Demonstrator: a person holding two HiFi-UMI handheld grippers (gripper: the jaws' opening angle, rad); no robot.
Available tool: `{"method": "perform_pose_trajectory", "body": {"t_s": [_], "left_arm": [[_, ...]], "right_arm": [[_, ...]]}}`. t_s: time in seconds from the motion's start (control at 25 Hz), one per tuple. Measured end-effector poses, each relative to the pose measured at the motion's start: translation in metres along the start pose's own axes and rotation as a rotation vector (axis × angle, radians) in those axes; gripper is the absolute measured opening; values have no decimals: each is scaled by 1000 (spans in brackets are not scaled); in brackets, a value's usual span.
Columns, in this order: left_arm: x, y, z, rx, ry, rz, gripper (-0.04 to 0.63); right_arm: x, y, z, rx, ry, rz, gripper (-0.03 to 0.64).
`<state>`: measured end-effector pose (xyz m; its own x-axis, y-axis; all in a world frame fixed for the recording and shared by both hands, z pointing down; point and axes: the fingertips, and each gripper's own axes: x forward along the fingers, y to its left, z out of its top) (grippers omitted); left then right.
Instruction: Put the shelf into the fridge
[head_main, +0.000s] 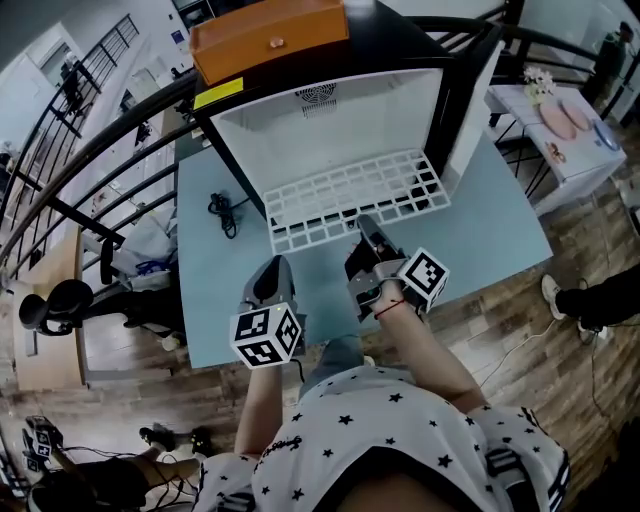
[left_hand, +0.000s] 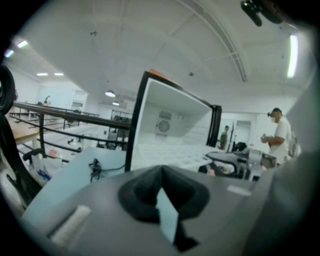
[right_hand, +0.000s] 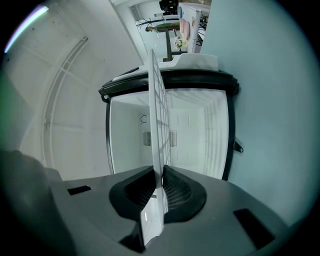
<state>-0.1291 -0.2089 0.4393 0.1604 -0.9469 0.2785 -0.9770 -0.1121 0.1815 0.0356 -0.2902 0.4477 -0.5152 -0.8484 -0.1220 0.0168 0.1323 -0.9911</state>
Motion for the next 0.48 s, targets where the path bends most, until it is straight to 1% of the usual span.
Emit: {"method": "perform_pose_trajectory", "body": {"t_s": [0.12, 0.48], "left_arm": [[4, 4, 5, 18, 1, -6, 5], [13, 9, 6, 26, 13, -12, 5]], "right_arm": [[5, 0, -2, 16, -5, -1, 41], [10, -4, 0, 21, -17, 1, 41]]}}
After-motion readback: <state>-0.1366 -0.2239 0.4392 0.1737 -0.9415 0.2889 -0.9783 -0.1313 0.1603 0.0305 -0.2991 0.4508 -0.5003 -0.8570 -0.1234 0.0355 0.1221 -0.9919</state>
